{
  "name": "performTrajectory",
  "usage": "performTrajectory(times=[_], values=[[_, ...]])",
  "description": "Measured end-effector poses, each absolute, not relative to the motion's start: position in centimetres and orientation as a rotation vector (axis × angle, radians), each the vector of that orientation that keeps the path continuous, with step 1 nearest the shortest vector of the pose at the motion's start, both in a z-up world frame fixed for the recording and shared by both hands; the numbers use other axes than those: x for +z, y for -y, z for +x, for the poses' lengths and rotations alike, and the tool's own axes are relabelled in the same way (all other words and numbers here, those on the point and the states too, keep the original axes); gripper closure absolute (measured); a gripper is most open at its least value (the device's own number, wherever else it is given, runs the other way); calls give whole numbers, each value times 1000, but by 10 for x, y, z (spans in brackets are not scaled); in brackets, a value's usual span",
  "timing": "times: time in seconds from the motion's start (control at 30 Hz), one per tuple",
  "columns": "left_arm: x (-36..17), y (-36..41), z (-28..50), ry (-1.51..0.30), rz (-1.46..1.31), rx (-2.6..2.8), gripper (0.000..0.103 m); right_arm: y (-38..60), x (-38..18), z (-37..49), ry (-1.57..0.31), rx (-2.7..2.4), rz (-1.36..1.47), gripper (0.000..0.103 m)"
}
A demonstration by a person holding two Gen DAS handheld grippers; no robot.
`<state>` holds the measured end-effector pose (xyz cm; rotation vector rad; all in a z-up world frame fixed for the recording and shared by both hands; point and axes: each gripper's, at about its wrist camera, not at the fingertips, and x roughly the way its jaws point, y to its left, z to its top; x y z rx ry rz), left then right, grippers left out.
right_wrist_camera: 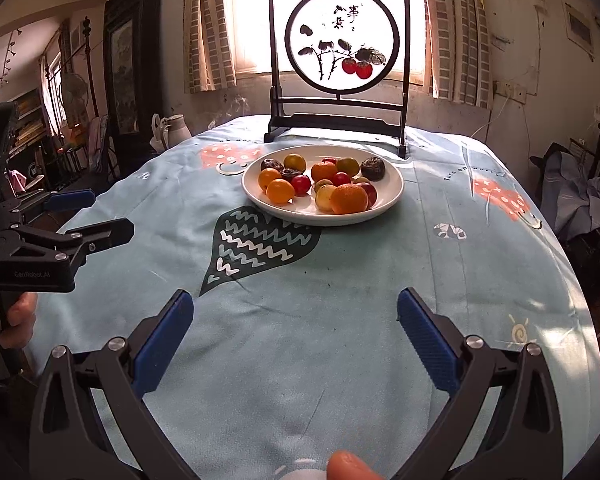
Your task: Organize fruits
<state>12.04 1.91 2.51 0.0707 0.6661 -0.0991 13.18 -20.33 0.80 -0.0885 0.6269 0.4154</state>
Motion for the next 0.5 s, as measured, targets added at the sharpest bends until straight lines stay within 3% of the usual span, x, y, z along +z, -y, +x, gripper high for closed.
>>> performTrajectory(times=[0.5], values=[[24,-24,122,-669,47,-82,2,202,11,128,-620,418,-87,1]])
